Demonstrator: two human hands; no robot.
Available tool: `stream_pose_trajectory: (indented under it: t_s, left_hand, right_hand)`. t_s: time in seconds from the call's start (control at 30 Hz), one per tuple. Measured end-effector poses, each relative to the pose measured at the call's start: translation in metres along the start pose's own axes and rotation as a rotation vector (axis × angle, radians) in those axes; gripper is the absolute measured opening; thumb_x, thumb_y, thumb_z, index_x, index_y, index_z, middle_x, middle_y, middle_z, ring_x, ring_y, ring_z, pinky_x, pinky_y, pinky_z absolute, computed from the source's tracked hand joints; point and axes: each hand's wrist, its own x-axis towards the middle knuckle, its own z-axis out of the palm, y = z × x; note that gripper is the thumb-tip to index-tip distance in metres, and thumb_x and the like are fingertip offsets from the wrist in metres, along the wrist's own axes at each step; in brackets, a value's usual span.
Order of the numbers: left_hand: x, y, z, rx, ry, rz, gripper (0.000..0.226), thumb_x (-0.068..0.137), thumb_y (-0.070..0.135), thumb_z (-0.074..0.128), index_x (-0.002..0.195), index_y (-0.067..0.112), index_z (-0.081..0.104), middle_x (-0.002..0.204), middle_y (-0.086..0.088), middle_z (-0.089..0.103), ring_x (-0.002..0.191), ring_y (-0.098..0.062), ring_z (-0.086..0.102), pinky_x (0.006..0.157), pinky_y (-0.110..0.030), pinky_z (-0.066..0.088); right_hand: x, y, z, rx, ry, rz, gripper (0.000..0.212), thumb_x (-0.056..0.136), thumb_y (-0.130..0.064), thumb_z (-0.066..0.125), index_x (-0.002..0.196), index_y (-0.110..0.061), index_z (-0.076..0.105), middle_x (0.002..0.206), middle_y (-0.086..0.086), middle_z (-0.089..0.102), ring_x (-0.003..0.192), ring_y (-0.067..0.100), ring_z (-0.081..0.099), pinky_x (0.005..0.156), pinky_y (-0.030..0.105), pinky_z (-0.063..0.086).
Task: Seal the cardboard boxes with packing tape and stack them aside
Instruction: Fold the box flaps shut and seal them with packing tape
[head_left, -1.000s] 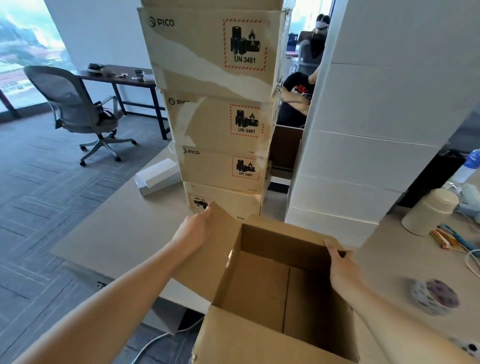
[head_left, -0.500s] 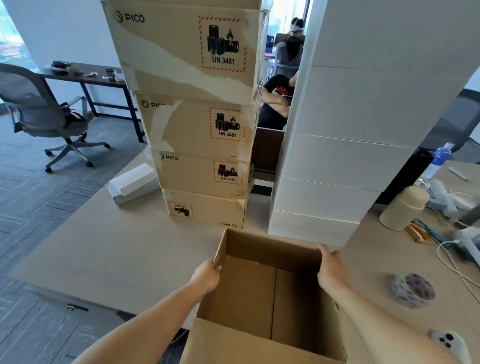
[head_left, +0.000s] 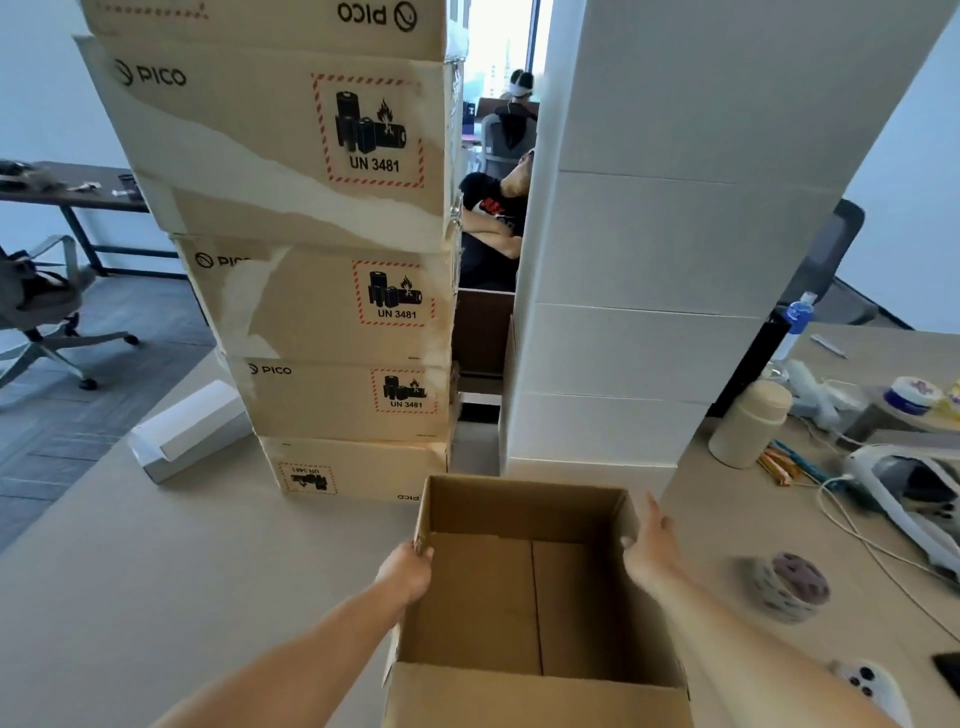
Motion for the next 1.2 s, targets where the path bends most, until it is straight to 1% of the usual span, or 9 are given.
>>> stream_pose_trajectory:
  t_s: [0.17, 0.3, 0.37, 0.43, 0.6, 0.87, 1.03, 1.1, 1.2]
  left_hand:
    - [-0.006, 0.035, -0.027, 0.339, -0.13, 0.019, 0.029, 0.106, 0.026, 0.043, 0.123, 0.006, 0.054, 0.12, -0.01, 0.06, 0.106, -0.022, 0.059, 0.097, -0.04, 0.051]
    - [-0.034, 0.103, -0.054, 0.556, -0.174, 0.005, 0.053, 0.104, 0.031, 0.046, 0.148, 0.003, 0.035, 0.155, -0.021, 0.035, 0.139, -0.038, 0.041, 0.111, -0.046, 0.041]
    - [-0.054, 0.149, -0.064, 0.642, -0.225, 0.027, 0.06, 0.102, 0.04, 0.047, 0.149, 0.005, 0.035, 0.153, -0.019, 0.039, 0.134, -0.035, 0.049, 0.108, -0.043, 0.046]
    - [-0.076, 0.198, -0.074, 0.693, -0.236, 0.087, 0.068, 0.098, 0.051, 0.05, 0.148, 0.007, 0.037, 0.15, -0.018, 0.044, 0.13, -0.034, 0.053, 0.106, -0.044, 0.047]
    - [-0.157, 0.325, -0.103, 0.715, -0.231, 0.299, 0.07, 0.1, 0.05, 0.047, 0.156, 0.017, 0.021, 0.16, -0.006, 0.03, 0.139, -0.038, 0.041, 0.116, -0.052, 0.033]
    - [-0.317, 0.487, -0.17, 0.724, -0.034, 0.636, 0.07, 0.096, 0.053, 0.055, 0.153, 0.02, 0.03, 0.154, -0.006, 0.042, 0.124, -0.037, 0.057, 0.106, -0.048, 0.043]
    - [-0.383, 0.547, -0.198, 0.53, 0.195, 0.917, 0.054, 0.095, 0.047, 0.059, 0.137, 0.013, 0.052, 0.121, -0.005, 0.068, 0.09, -0.026, 0.072, 0.087, -0.04, 0.057]
    - [-0.388, 0.569, -0.201, 0.446, 0.302, 1.027, 0.041, 0.097, 0.041, 0.06, 0.125, 0.011, 0.06, 0.105, -0.003, 0.071, 0.086, -0.025, 0.073, 0.079, -0.035, 0.058]
    - [-0.372, 0.598, -0.199, 0.365, 0.581, 1.133, 0.032, 0.097, 0.034, 0.061, 0.113, 0.006, 0.065, 0.103, -0.006, 0.072, 0.083, -0.024, 0.07, 0.077, -0.034, 0.058]
  right_hand:
    - [-0.01, -0.011, -0.026, -0.208, -0.318, -0.016, 0.079, 0.097, -0.017, 0.057, 0.157, -0.016, 0.005, 0.163, 0.009, 0.009, 0.146, 0.029, 0.023, 0.115, 0.035, 0.025]
    - [-0.005, -0.051, -0.07, -0.39, -0.542, -0.064, 0.068, 0.097, -0.033, 0.058, 0.153, -0.013, 0.026, 0.156, 0.005, 0.03, 0.141, 0.023, 0.034, 0.113, 0.033, 0.033]
    - [-0.002, -0.082, -0.1, -0.441, -0.574, -0.109, 0.063, 0.093, -0.042, 0.06, 0.148, -0.019, 0.038, 0.142, 0.004, 0.048, 0.118, 0.019, 0.056, 0.09, 0.029, 0.05]
    - [-0.005, -0.12, -0.14, -0.475, -0.552, -0.202, 0.061, 0.092, -0.043, 0.06, 0.146, -0.022, 0.039, 0.135, 0.006, 0.054, 0.092, 0.016, 0.059, 0.072, 0.025, 0.046]
    - [-0.039, -0.219, -0.258, -0.697, -0.383, -0.442, 0.06, 0.094, -0.051, 0.054, 0.147, -0.028, 0.036, 0.145, -0.008, 0.047, 0.128, 0.017, 0.048, 0.104, 0.031, 0.035]
    - [-0.09, -0.325, -0.426, -0.663, -0.008, -0.726, 0.048, 0.093, -0.052, 0.055, 0.134, -0.028, 0.049, 0.123, 0.001, 0.064, 0.099, 0.017, 0.067, 0.097, 0.037, 0.049]
    - [-0.107, -0.374, -0.493, -0.39, 0.28, -0.921, 0.019, 0.098, -0.034, 0.054, 0.111, -0.024, 0.063, 0.105, -0.005, 0.07, 0.082, 0.012, 0.07, 0.074, 0.028, 0.055]
    - [-0.102, -0.388, -0.514, -0.347, 0.415, -0.962, 0.015, 0.098, -0.03, 0.053, 0.105, -0.024, 0.065, 0.104, -0.006, 0.071, 0.087, 0.015, 0.069, 0.074, 0.029, 0.054]
    - [-0.081, -0.398, -0.542, -0.404, 0.604, -0.965, 0.023, 0.098, -0.027, 0.051, 0.111, -0.016, 0.067, 0.115, 0.001, 0.064, 0.105, 0.022, 0.06, 0.092, 0.035, 0.05]
